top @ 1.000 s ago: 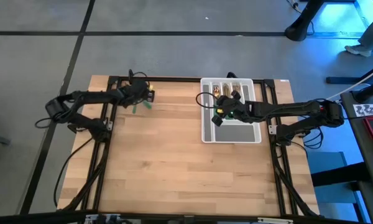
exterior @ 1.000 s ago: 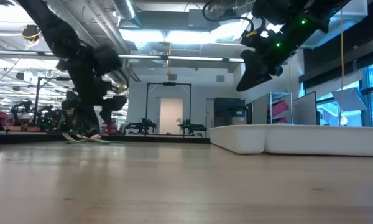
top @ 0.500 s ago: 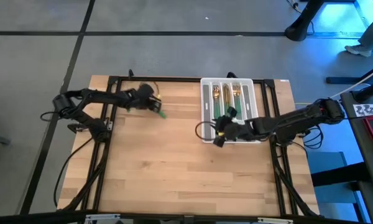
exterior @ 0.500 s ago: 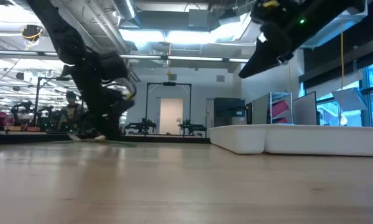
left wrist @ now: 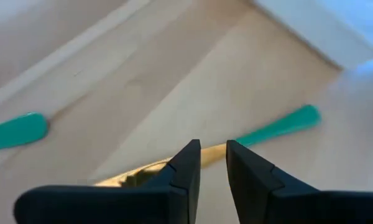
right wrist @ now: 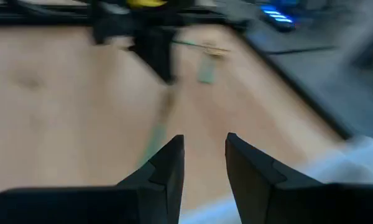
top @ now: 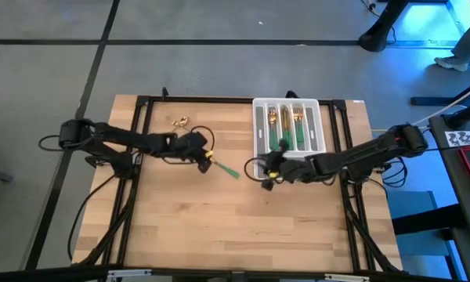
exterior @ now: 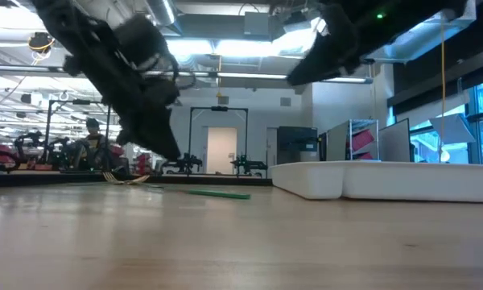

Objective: Sort silverware
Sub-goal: Put the green knife into the silverware tray

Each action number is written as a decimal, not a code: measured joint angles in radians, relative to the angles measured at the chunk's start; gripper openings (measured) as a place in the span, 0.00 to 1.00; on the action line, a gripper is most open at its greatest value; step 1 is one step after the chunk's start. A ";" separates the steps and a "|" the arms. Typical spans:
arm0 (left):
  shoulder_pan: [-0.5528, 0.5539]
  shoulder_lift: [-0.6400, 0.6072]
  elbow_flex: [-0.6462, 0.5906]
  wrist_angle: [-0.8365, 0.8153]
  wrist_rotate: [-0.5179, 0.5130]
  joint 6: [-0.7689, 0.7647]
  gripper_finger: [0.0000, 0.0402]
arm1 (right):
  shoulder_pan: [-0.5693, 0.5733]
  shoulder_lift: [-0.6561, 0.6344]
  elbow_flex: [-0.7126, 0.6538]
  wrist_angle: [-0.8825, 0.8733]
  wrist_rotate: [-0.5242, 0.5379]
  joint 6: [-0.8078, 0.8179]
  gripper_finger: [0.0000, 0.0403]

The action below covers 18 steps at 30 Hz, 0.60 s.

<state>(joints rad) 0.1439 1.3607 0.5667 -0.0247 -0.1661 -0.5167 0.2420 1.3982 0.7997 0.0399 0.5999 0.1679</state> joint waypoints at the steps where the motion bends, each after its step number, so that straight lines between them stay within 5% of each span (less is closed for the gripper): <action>1: -0.039 -0.013 0.000 0.002 -0.028 -0.009 0.16 | 0.000 0.030 0.000 0.058 -0.048 -0.022 0.29; 6: -0.227 -0.106 0.001 -0.013 -0.193 0.011 0.14 | 0.000 0.237 0.000 0.432 -0.179 -0.142 0.29; 10: -0.330 -0.192 0.001 -0.213 -0.364 -0.049 0.12 | -0.016 0.419 0.037 0.659 -0.195 -0.245 0.29; 14: -0.400 -0.253 -0.016 -0.416 -0.576 -0.226 0.08 | -0.062 0.567 0.173 0.678 -0.210 -0.255 0.31; 18: -0.418 -0.300 -0.059 -0.494 -0.639 -0.315 0.04 | -0.123 0.653 0.325 0.564 -0.299 -0.242 0.39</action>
<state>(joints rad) -0.2745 1.0606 0.5080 -0.5182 -0.8052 -0.8317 0.1190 2.0515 1.1244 0.6043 0.3006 -0.0746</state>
